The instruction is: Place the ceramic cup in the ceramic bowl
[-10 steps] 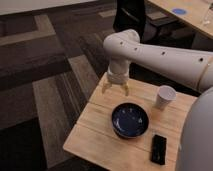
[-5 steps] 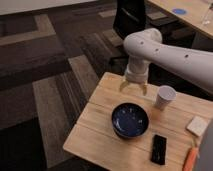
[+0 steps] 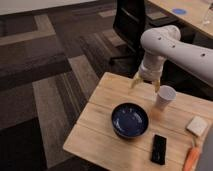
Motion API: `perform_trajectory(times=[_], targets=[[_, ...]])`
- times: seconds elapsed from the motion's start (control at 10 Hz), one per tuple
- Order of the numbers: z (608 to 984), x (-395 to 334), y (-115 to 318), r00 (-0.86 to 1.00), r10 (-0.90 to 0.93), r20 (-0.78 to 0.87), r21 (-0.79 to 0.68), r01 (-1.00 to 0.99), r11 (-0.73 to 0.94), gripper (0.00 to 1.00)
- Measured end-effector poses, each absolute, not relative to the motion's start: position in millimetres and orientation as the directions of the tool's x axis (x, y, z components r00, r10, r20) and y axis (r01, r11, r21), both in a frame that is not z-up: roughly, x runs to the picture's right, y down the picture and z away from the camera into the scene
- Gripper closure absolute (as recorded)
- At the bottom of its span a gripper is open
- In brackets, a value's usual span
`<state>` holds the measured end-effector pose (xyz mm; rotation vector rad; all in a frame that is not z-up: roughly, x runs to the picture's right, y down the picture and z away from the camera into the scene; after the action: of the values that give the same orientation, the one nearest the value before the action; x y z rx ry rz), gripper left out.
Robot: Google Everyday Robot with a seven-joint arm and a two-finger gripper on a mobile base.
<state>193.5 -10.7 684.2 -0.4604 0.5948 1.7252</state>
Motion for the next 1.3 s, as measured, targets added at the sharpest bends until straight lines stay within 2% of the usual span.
perform_trajectory(times=[0.4, 0.6, 1.3], targets=[[683.8, 219.3, -23.6, -0.294, 0.779, -0.554, 0.130, -0.955, -0.267, 0.35], [683.1, 254.4, -23.8, -0.363, 0.768, -0.528, 0.138, -0.929, -0.345, 0.35], [694.6, 313.1, -2.3, -0.418, 0.753, -0.508, 0.162, -0.905, -0.393, 0.35]])
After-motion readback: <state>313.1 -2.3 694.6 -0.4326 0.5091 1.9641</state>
